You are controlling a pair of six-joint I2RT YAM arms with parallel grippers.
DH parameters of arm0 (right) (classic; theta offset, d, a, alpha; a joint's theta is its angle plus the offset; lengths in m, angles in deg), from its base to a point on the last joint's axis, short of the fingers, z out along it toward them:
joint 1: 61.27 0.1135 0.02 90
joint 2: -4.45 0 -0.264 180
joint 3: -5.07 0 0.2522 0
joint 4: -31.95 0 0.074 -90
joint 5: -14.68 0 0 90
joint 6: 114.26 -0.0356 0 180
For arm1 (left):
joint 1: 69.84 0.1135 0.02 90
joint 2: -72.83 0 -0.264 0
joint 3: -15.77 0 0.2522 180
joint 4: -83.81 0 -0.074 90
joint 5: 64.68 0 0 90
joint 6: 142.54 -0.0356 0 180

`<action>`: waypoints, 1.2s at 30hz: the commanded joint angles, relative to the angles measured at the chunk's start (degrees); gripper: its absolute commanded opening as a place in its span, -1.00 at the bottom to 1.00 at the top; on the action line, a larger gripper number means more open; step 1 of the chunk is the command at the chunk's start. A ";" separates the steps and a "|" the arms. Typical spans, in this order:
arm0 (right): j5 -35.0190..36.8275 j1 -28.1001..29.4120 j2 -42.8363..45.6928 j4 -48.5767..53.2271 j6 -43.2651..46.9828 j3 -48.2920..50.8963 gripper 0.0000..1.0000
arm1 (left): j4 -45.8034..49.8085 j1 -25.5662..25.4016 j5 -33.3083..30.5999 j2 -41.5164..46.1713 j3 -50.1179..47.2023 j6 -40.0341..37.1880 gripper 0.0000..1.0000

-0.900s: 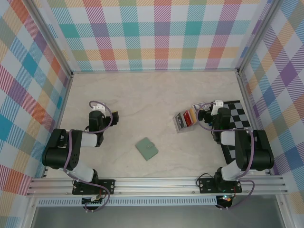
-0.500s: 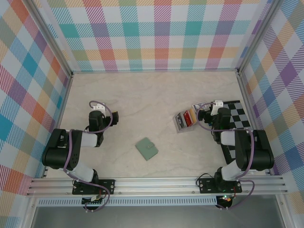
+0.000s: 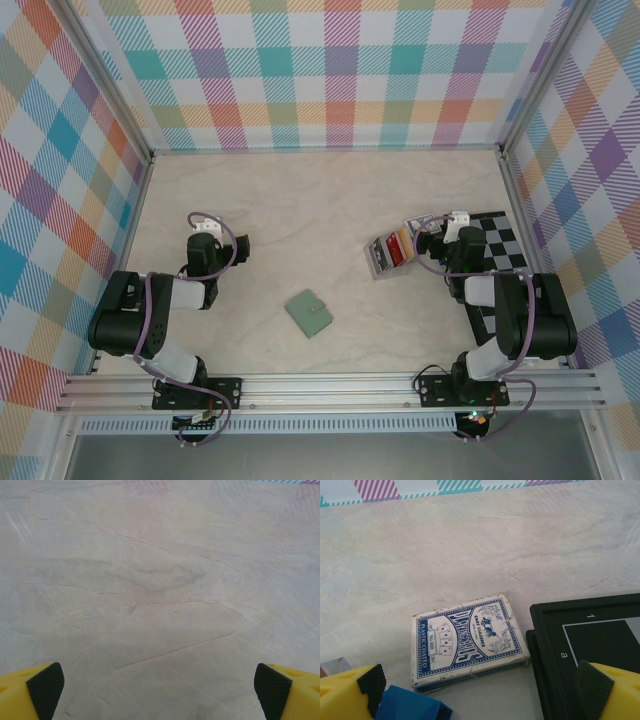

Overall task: Put the credit cards into the card holder
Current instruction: Rotate the card holder at the bottom-center of the table.

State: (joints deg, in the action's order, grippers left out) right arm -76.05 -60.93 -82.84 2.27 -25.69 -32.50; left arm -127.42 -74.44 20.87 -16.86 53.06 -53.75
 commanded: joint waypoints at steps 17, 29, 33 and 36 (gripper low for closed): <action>2.49 0.54 19.43 57.22 -16.25 -20.25 1.00 | 42.41 0.90 -4.81 25.80 12.63 15.40 1.00; -25.34 0.75 18.57 66.72 -23.83 -26.68 0.86 | 59.32 1.00 18.18 25.73 18.70 32.85 0.99; -32.80 4.84 17.86 66.68 -25.01 -26.32 0.50 | 58.62 -0.97 32.18 22.80 17.25 36.92 0.81; -30.32 12.61 17.15 66.92 -26.54 -25.51 0.24 | 63.40 -5.80 33.68 21.19 16.91 37.47 0.68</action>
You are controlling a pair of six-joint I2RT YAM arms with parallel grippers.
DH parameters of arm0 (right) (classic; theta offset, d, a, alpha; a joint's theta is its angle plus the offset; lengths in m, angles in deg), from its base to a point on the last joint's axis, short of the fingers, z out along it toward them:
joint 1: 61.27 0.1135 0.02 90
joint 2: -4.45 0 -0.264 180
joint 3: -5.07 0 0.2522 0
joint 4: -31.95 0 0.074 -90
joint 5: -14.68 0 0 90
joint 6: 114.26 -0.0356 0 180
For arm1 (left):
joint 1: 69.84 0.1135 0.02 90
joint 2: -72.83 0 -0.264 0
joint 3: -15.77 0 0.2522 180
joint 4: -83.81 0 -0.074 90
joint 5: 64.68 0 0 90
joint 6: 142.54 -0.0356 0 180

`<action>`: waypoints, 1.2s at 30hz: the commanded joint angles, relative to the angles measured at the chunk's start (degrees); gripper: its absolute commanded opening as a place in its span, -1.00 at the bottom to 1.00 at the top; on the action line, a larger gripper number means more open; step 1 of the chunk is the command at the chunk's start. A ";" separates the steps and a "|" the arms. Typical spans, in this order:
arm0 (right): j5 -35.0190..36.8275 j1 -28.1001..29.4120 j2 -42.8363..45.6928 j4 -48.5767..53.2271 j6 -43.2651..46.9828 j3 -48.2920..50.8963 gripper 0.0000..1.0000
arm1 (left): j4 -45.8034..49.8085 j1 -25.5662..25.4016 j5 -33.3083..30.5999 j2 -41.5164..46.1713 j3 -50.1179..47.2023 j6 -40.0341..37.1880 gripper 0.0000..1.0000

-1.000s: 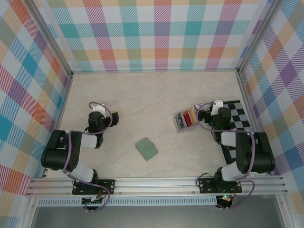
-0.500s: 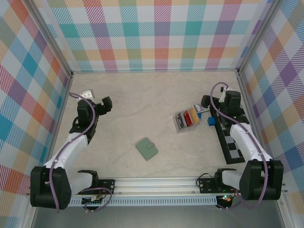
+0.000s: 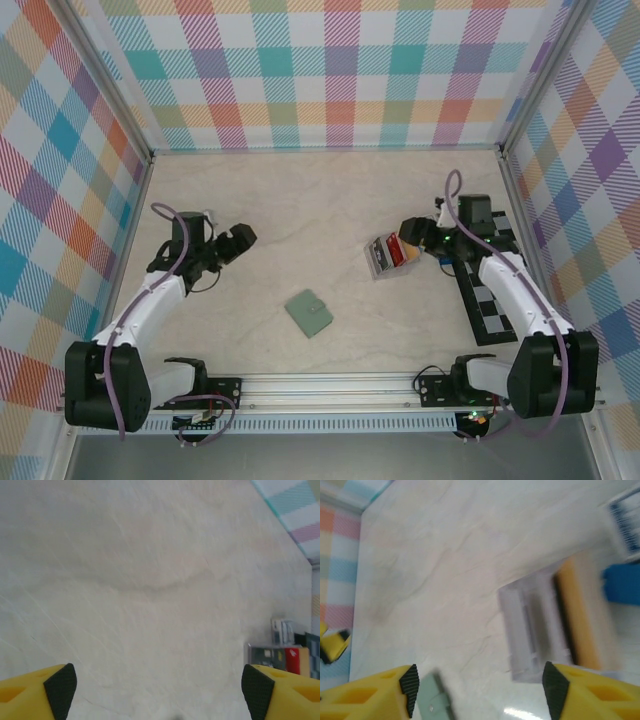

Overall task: Put the credit cards into the card holder
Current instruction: Rotate the card holder at the bottom-center of the table.

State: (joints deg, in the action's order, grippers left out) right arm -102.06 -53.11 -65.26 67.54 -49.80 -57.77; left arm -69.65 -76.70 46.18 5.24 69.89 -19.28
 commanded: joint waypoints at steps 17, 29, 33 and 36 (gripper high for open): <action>8.59 38.13 -19.18 -2.25 -7.90 -8.38 -0.40 | 9.67 -18.37 -0.50 10.52 -11.07 13.14 0.64; 7.86 44.18 -32.31 0.50 -7.87 -20.79 -0.50 | 15.46 -18.37 -9.42 19.40 -12.76 15.66 0.67; 8.40 45.34 -35.02 1.86 -8.41 -22.86 -0.51 | 15.96 -18.37 -10.18 20.89 -13.39 15.87 0.66; 9.20 45.63 -37.10 3.78 -9.06 -23.62 -0.53 | 15.79 -18.37 -9.76 21.64 -14.08 15.70 0.65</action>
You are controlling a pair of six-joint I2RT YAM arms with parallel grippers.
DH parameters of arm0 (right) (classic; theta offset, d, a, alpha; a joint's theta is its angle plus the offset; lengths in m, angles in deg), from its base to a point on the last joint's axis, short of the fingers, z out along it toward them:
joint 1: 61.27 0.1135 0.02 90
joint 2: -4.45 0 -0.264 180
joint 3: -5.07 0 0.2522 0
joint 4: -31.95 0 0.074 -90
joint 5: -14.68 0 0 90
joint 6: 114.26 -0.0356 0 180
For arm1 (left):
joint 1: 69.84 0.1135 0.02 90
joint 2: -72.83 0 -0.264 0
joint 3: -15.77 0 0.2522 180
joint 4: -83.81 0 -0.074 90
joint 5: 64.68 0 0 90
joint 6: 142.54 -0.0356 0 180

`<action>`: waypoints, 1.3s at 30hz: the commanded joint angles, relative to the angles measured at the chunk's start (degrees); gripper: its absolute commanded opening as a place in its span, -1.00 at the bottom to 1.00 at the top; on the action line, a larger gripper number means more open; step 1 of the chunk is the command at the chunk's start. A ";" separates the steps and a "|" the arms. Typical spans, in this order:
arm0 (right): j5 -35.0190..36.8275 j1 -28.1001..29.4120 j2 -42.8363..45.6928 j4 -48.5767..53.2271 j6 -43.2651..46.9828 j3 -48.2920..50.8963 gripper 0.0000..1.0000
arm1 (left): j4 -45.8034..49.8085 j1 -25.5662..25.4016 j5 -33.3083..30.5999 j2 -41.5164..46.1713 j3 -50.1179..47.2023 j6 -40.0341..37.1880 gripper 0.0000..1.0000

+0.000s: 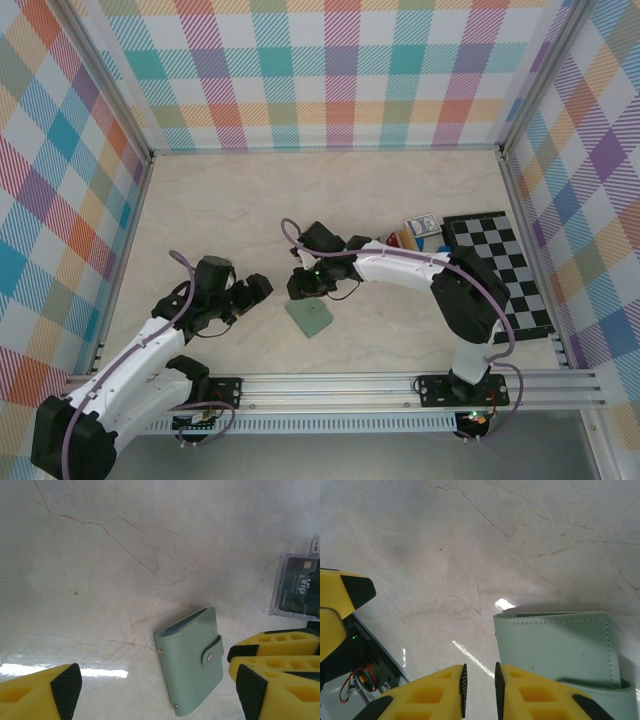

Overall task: Put the credit cards into the card holder
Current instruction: Rotate the card holder at the bottom-center of the table.

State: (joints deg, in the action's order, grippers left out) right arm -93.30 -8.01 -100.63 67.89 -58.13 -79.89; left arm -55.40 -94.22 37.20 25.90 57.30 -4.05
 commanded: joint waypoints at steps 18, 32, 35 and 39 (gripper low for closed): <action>8.56 0.36 -0.59 -3.88 -27.11 17.13 -0.58 | -10.54 -2.07 13.37 -13.81 0.42 -2.04 0.43; 14.85 -0.06 15.06 -6.36 -30.81 23.32 -0.55 | -16.00 -10.57 12.38 -24.87 6.14 -0.71 0.35; 16.70 0.01 15.08 1.25 -27.05 21.42 -0.59 | -16.13 -12.53 12.51 -27.03 7.15 -0.67 0.35; 18.68 0.46 16.03 6.37 -22.32 20.64 -0.60 | -16.75 -13.89 12.68 -29.70 7.39 -0.29 0.30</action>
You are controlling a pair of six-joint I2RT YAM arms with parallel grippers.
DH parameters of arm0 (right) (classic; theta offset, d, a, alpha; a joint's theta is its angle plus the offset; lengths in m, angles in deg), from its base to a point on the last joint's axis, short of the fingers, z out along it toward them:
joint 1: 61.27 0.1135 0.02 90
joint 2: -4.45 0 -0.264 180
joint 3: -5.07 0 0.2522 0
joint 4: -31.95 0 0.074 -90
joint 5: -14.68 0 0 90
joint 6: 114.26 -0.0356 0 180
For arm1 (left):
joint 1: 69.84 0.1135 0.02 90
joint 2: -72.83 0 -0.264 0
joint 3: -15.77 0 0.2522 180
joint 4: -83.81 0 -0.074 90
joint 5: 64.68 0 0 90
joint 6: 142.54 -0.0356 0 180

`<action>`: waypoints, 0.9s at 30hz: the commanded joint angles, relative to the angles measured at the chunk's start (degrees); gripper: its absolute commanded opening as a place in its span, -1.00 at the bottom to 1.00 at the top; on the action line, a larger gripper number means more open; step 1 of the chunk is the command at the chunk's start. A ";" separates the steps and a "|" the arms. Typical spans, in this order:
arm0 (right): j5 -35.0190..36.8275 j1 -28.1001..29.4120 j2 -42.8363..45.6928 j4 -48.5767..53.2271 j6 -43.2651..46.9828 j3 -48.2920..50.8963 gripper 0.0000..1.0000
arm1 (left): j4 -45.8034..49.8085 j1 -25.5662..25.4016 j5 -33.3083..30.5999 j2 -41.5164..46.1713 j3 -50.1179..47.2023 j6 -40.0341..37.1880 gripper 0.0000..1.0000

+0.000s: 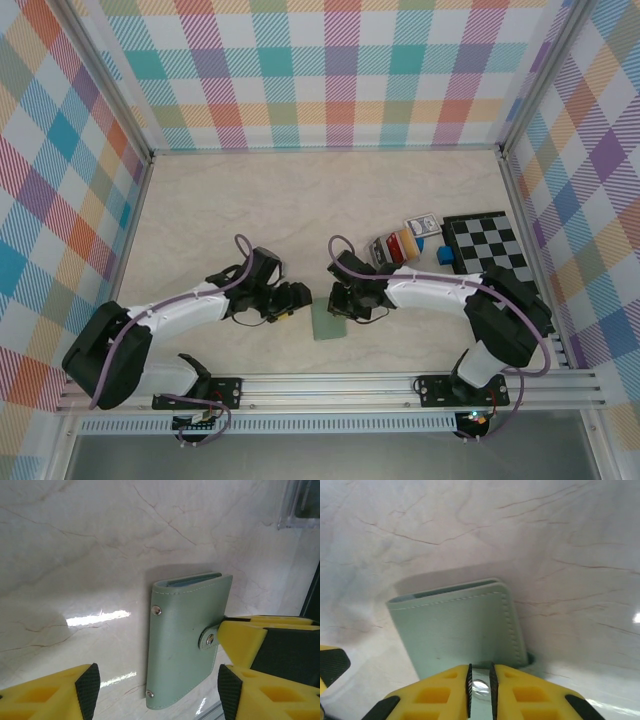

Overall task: Put the credit cards into the card holder
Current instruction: Rotate the card holder at the bottom-center of the table.

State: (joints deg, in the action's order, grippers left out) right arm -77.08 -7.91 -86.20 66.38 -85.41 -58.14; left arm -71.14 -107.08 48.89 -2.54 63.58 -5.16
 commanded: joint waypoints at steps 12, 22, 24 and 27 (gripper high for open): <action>-0.70 0.25 -2.21 6.17 7.01 0.05 -0.63 | -4.16 -1.87 1.14 -4.86 0.39 1.14 0.24; -1.39 -0.15 -4.21 5.69 5.91 0.73 -0.67 | -5.58 -2.14 0.07 -5.91 0.66 2.76 0.08; -1.36 -0.42 -4.01 5.36 5.54 1.17 -0.66 | -5.83 -2.21 0.42 -6.47 0.89 2.77 0.05; -1.58 -0.72 -3.64 4.83 5.18 1.68 -0.66 | -6.53 -2.23 0.42 -6.59 0.35 3.16 0.02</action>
State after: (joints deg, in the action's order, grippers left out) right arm -77.74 -8.47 -88.26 71.03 -79.35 -58.34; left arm -75.84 -108.45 49.31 -8.57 63.69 -2.54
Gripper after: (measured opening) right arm 0.170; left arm 0.514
